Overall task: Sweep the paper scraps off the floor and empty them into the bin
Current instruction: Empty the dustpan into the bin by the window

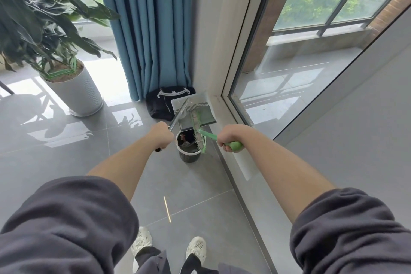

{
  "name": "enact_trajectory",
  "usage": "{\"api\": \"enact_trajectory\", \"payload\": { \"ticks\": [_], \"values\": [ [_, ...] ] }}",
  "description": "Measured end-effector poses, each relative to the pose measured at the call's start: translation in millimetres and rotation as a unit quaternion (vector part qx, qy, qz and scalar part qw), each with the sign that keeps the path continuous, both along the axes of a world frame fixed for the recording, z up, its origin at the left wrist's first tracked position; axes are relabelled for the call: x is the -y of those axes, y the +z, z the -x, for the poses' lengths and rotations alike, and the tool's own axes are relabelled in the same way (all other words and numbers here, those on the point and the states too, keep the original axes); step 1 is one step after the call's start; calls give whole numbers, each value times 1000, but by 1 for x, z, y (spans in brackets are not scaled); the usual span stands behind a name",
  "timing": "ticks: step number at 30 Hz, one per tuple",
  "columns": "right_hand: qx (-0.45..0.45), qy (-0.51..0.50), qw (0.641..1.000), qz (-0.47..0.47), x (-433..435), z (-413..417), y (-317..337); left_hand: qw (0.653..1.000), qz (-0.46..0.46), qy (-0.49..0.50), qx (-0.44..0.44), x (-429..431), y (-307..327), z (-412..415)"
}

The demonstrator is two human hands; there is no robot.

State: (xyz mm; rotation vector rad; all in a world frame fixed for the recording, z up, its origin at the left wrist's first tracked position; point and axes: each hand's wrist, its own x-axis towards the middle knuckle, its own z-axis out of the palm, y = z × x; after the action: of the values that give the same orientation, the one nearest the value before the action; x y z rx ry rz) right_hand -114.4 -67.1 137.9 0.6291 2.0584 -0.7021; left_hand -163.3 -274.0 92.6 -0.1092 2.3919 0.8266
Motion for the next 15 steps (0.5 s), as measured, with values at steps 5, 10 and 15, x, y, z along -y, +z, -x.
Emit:
{"api": "enact_trajectory", "payload": {
  "ticks": [5, 10, 15],
  "values": [
    [0, -15, 1000, 27, 0, -1, 8, 999, -31, 25, 6, -1, -1, 2],
    [20, 6, 1000, 16, 1, 3, -1, 999, -37, 11, 18, 3, 4, 10],
    [46, 36, 998, -4, 5, 3, -10, 999, -5, -37, -11, -3, 14, 3]
  ]
}}
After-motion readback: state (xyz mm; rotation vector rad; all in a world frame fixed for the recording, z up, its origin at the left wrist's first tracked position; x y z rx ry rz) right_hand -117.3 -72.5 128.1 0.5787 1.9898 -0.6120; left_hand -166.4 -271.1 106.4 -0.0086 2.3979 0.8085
